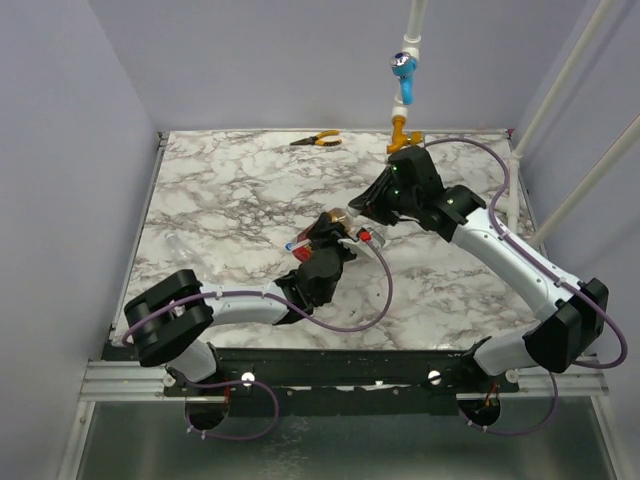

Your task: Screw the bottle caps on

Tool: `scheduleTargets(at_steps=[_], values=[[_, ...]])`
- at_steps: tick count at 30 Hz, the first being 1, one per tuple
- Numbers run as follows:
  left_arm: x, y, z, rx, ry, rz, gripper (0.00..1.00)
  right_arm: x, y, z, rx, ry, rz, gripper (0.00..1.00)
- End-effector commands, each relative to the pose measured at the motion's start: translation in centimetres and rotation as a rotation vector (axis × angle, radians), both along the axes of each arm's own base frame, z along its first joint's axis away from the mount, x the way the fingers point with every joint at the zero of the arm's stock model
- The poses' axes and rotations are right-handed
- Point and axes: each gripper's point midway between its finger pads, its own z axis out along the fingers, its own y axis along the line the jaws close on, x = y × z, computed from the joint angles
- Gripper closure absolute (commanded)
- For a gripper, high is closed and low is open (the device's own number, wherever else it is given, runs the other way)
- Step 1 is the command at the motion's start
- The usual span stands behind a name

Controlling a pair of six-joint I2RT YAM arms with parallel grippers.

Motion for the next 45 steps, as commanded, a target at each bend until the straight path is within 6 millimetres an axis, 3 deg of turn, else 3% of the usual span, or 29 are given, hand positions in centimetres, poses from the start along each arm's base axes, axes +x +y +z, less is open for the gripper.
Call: scheduleTargets(at_steps=[1,12,19,20,23,25,26,29,33,35,41,45], values=[[-1.8,-3.4,8.0,-0.016,-0.313,-0.113,0.75,-1.6,3.5,-1.9,0.093,0.143,0.057,0.99],[-2.9,-4.5,6.5,0.309,-0.524,-0.164,0.75,-2.5,5.9,-0.4,0.265,0.232,0.079,0.99],[-4.0,-4.8,5.2,0.432,-0.565,-0.213,0.75,-2.8,6.3,0.1,0.290,0.238,0.105,0.98],[-4.1,-4.8,5.2,0.423,-0.562,-0.217,0.75,-2.8,6.3,0.3,0.282,0.221,0.122,0.82],[-4.3,-4.9,5.2,0.365,-0.507,-0.251,0.74,-2.3,5.4,1.2,0.212,0.119,0.148,0.22],[-4.5,-5.5,3.2,0.358,-0.341,-0.343,0.73,-1.4,3.8,2.0,0.135,0.021,0.133,0.03],[-5.0,-5.9,2.1,0.347,-0.221,-0.424,0.73,-1.0,2.9,2.8,0.108,-0.035,0.132,0.00],[-6.7,-6.0,1.8,0.155,0.027,-0.569,0.72,0.1,0.1,5.1,0.018,-0.180,0.123,0.00],[-9.3,-5.7,0.0,0.028,0.362,-0.727,0.71,0.1,-1.5,8.5,-0.045,-0.366,0.206,0.00],[-10.1,-5.1,1.0,-0.086,0.440,-0.774,0.71,-0.2,-2.1,9.4,-0.073,-0.422,0.243,0.00],[-11.6,-2.7,3.5,-0.356,0.600,-0.878,0.71,-2.5,-2.5,11.2,-0.101,-0.559,0.407,0.00],[-12.4,-1.2,4.4,-0.448,0.699,-0.943,0.72,-5.7,-1.9,11.5,-0.064,-0.601,0.579,0.02]])
